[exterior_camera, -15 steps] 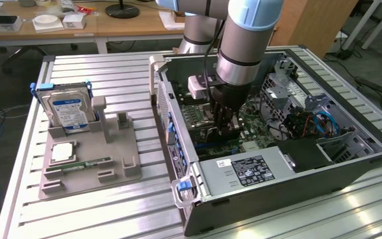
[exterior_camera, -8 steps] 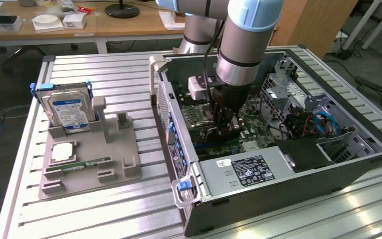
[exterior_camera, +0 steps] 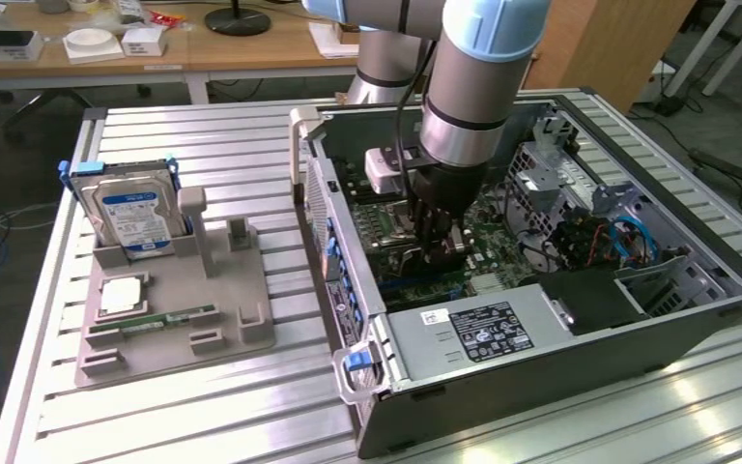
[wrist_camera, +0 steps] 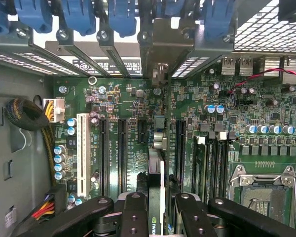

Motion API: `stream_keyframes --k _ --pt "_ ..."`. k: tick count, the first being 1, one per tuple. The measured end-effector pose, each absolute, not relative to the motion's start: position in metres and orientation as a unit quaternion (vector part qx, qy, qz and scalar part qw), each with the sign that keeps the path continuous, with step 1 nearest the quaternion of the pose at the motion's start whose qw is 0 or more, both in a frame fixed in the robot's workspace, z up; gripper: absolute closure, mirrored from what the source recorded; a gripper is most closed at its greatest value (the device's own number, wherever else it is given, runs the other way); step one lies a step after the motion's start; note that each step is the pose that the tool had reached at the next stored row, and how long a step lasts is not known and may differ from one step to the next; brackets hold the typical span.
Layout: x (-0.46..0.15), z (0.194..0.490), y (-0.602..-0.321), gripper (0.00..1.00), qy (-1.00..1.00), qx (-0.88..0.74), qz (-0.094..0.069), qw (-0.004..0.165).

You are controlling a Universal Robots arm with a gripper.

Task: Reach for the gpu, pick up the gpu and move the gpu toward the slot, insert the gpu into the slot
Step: 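Insert the gpu into the slot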

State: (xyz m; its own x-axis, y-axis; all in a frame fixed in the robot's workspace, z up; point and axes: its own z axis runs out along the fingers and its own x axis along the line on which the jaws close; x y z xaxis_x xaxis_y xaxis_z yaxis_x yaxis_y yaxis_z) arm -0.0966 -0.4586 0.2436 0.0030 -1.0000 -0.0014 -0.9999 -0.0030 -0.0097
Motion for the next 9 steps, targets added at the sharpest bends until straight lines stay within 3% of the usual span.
stream_keyframes --k 9 --pt "-0.0966 0.2436 -0.4586 0.74 0.706 -0.708 -0.003 0.004"
